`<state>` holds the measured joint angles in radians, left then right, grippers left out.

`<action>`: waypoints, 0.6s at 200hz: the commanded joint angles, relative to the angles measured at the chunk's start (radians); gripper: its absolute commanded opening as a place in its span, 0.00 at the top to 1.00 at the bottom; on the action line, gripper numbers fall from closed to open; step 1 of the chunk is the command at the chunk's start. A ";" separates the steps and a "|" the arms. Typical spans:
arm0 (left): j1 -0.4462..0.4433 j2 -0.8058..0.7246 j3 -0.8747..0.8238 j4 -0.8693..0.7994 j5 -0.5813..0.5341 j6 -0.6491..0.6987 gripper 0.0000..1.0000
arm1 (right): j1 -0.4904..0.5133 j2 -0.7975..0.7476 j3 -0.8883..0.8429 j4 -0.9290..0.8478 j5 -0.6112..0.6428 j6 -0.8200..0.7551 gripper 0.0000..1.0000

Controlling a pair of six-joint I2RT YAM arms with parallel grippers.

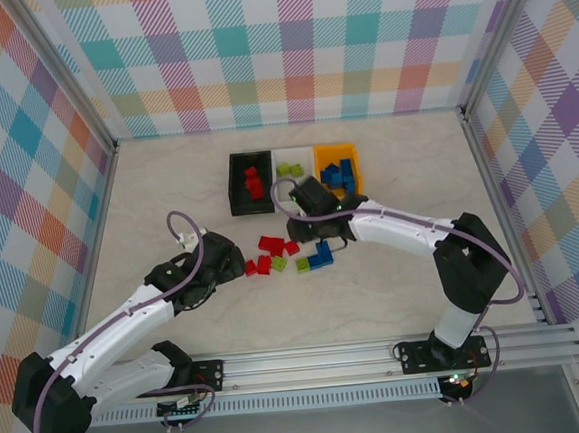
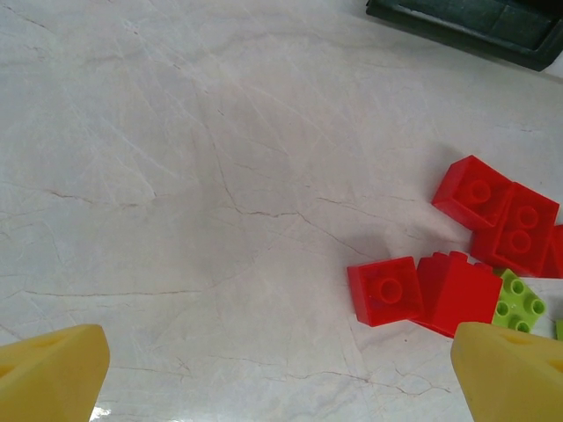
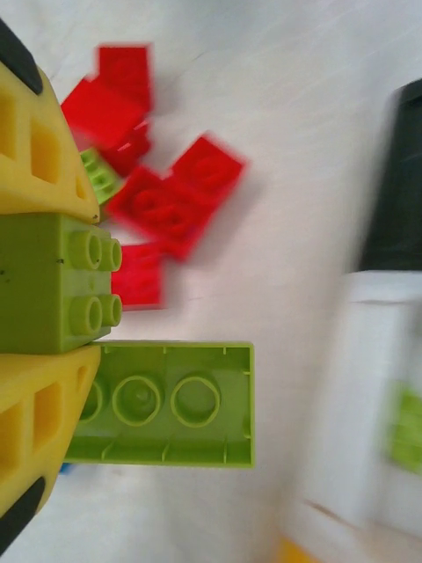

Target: Sort the legos into containers by color

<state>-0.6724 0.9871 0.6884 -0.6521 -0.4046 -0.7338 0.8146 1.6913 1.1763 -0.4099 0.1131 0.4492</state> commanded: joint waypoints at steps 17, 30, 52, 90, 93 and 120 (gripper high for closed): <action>-0.006 -0.007 0.012 -0.010 -0.003 0.013 0.00 | 0.094 -0.049 -0.143 -0.033 -0.098 0.078 0.65; -0.005 -0.010 0.017 -0.014 -0.009 0.017 0.00 | 0.119 -0.054 -0.176 -0.037 -0.106 0.087 0.60; -0.006 -0.013 0.014 -0.011 -0.008 0.019 0.00 | 0.135 -0.068 -0.197 -0.053 -0.085 0.085 0.39; -0.004 0.001 0.019 -0.014 0.004 0.016 0.00 | 0.137 -0.127 -0.187 -0.081 -0.038 0.073 0.33; -0.004 0.001 0.019 -0.012 0.003 0.016 0.00 | 0.137 -0.130 -0.187 -0.083 -0.036 0.072 0.33; -0.003 0.004 0.018 -0.011 0.003 0.015 0.00 | 0.154 -0.138 -0.182 -0.121 -0.021 0.057 0.33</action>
<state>-0.6724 0.9867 0.6884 -0.6525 -0.4030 -0.7326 0.9554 1.5791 0.9909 -0.4709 0.0666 0.5159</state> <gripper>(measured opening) 0.999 0.670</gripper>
